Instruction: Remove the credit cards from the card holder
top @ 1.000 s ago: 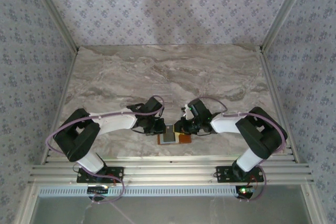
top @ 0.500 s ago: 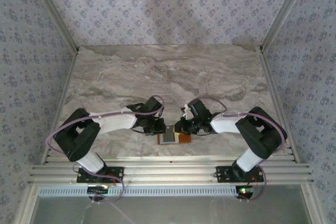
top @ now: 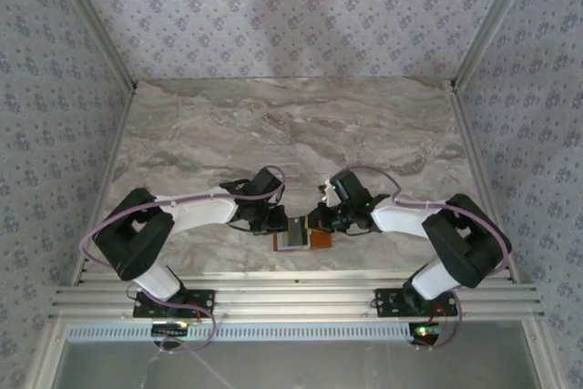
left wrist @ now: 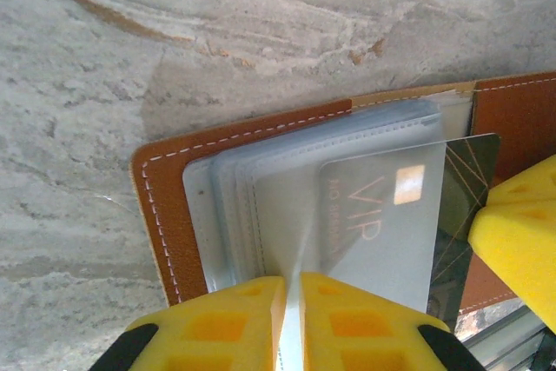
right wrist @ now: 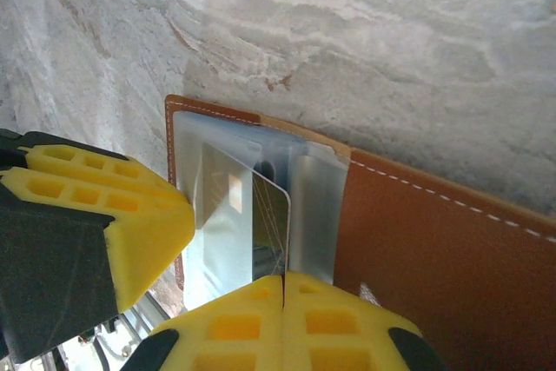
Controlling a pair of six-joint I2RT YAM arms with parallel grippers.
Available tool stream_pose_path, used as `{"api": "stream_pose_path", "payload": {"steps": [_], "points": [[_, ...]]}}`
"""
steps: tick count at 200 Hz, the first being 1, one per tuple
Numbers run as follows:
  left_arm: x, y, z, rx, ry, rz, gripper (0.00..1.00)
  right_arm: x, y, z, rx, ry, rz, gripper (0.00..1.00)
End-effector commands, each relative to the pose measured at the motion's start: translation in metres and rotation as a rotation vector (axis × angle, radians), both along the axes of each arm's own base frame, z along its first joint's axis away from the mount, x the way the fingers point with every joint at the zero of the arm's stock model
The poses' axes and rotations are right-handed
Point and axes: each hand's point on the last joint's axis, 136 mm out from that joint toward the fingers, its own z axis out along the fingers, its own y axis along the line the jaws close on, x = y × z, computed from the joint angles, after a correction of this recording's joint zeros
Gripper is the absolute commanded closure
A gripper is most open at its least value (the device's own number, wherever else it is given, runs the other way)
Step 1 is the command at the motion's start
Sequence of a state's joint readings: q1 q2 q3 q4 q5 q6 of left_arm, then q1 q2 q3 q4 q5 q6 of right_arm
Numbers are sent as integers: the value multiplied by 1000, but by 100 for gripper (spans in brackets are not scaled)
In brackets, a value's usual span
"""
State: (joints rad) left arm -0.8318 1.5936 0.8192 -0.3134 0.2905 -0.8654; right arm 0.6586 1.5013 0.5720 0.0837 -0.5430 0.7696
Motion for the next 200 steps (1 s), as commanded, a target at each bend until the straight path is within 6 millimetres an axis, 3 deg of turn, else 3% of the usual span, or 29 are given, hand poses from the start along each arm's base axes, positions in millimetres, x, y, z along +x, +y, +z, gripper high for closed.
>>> {"api": "stream_pose_path", "payload": {"steps": [1,25,54,145,200], "points": [[-14,27,-26,141,54,5,84,-2,-10,-3,-32,-2,-18,100],[-14,26,-27,141,60,-1,86,-4,0,6,40,0,2,86],[-14,25,-29,142,63,-5,88,-7,9,11,92,14,33,82],[-15,25,-28,141,64,-6,89,-9,15,3,83,37,40,88],[-15,31,-25,165,51,0,89,-7,-16,1,-30,11,-12,92]]}}
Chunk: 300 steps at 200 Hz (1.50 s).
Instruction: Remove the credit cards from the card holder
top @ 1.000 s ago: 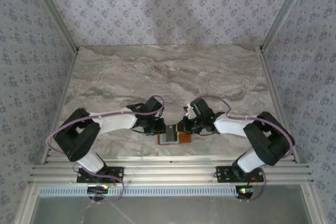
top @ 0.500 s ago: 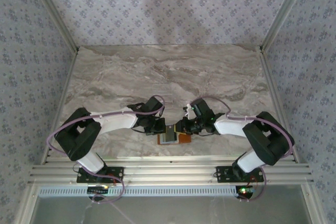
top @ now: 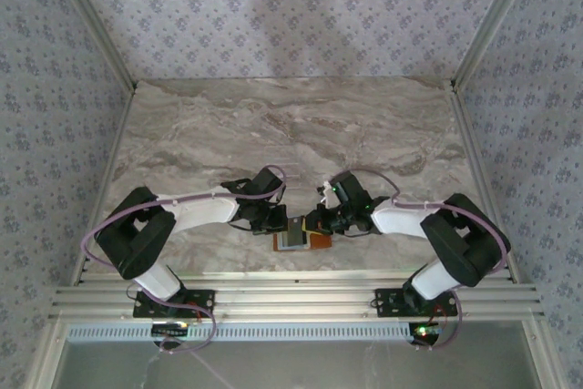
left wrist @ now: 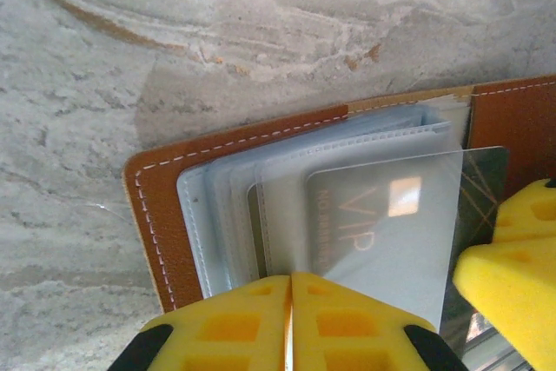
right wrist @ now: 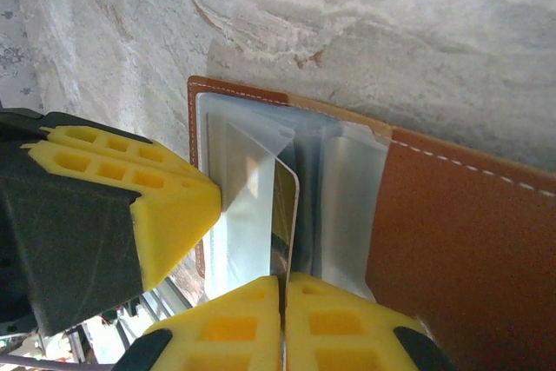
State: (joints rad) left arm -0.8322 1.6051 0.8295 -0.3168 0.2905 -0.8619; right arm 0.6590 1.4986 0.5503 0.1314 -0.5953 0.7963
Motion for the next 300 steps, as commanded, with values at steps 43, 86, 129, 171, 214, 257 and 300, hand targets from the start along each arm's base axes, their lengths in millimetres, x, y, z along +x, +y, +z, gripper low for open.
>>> {"api": "stream_pose_path", "payload": {"steps": [43,86,129,171,214,257,300], "points": [[-16,33,-20,157,42,2,90,1,-44,9,-159,-48,-38,94],[-6,22,1,107,-3,-5,82,13,-41,44,-173,-169,25,98],[7,21,33,103,-84,1,79,42,-37,80,-231,-394,112,100],[10,46,44,111,-115,63,79,67,-27,105,-366,-706,382,100],[3,85,37,103,-102,162,78,94,-7,122,-438,-912,680,100],[-9,116,24,41,-57,265,76,117,19,127,-473,-954,945,100],[-21,134,23,23,-57,320,75,129,43,115,-504,-925,1151,100]]}}
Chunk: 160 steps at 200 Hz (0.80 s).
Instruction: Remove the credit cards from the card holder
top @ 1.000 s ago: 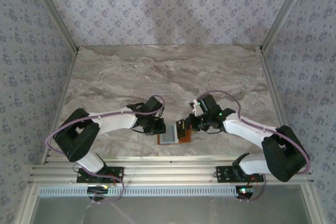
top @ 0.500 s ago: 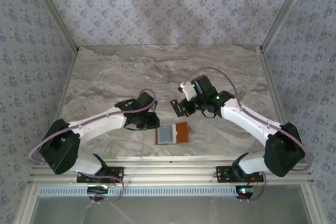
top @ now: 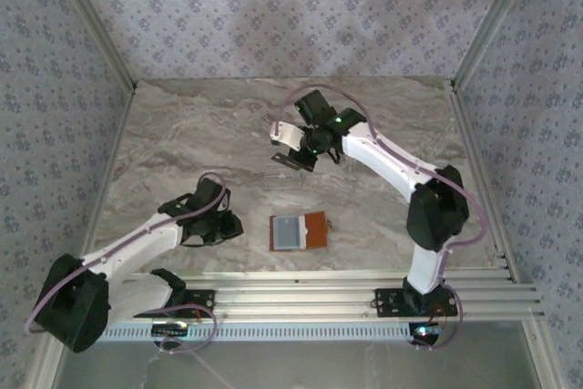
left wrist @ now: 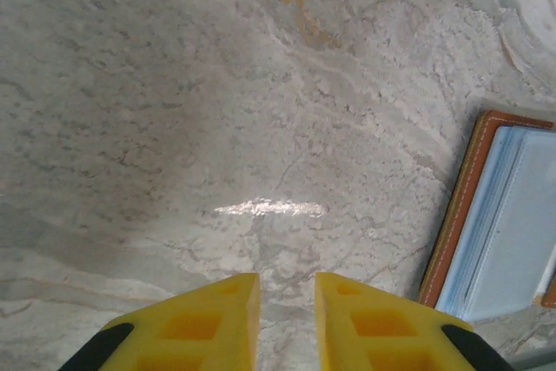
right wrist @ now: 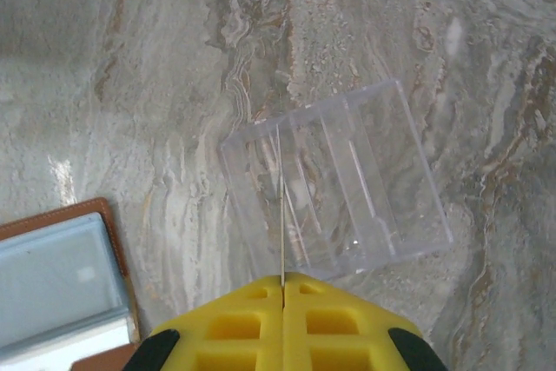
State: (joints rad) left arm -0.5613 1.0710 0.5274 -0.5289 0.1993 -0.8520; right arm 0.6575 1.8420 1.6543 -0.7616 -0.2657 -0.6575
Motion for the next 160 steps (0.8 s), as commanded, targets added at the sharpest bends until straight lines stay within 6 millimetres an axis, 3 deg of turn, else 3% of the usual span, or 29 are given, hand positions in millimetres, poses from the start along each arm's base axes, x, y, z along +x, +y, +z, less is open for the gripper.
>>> {"api": "stream_pose_path", "payload": {"steps": [1,49,123,140,160], "points": [[-8,4,3,-33,12,23,75,-13,0,-19,-161,42,151,100],[-16,13,3,-46,3,57,74,-7,6,-53,-336,73,249,100],[-17,15,5,-56,-3,67,74,-3,7,-86,-410,112,297,100],[-16,15,6,-57,-6,65,74,-8,11,-77,-391,125,315,100],[-15,15,8,-55,-9,67,74,-8,18,-49,-327,94,317,100]]}}
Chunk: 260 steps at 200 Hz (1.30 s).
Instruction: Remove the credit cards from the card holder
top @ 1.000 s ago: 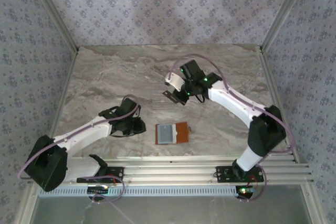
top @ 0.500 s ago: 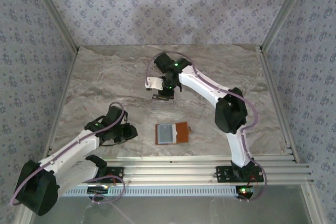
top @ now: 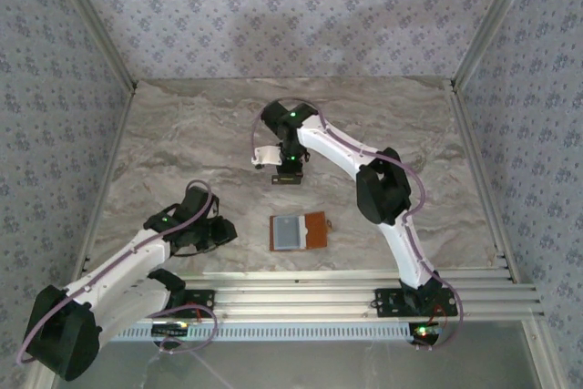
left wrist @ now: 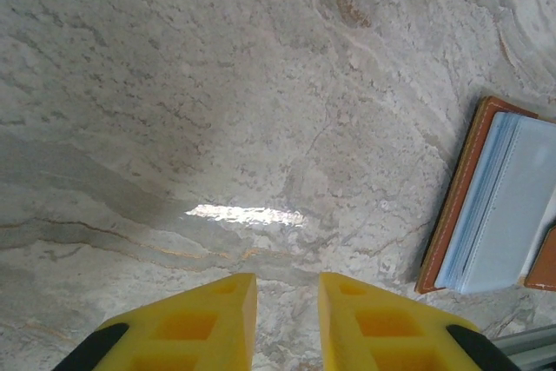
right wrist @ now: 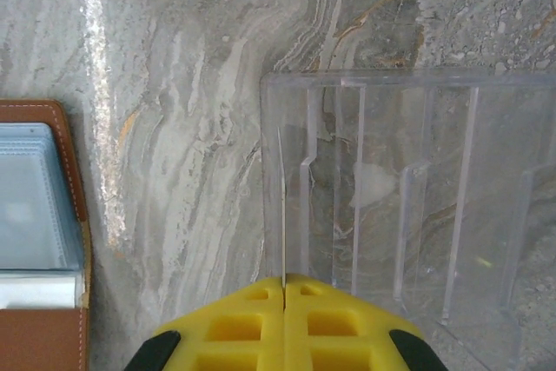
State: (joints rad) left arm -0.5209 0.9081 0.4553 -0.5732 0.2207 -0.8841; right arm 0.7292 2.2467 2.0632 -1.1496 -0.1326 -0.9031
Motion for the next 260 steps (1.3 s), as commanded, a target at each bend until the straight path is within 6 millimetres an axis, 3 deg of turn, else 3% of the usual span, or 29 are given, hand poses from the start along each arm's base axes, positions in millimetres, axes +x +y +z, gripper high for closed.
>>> {"api": "stream_pose_path", "payload": {"steps": [1,25,43,87,133,205,260], "points": [[-1,1,4,-7,7,5,74,-6,5,35,54,-16,63,100],[1,0,6,-9,4,8,74,-1,9,58,93,-80,62,100],[2,0,6,-9,5,7,74,5,7,62,88,-114,65,100],[1,0,5,-7,9,3,74,16,2,36,19,-109,85,100],[1,0,7,-8,10,4,74,8,7,13,23,-31,104,100],[-1,0,9,-10,12,1,74,-15,11,0,23,93,57,100],[-2,0,10,-10,16,-3,74,-10,17,-16,8,133,24,99]]}}
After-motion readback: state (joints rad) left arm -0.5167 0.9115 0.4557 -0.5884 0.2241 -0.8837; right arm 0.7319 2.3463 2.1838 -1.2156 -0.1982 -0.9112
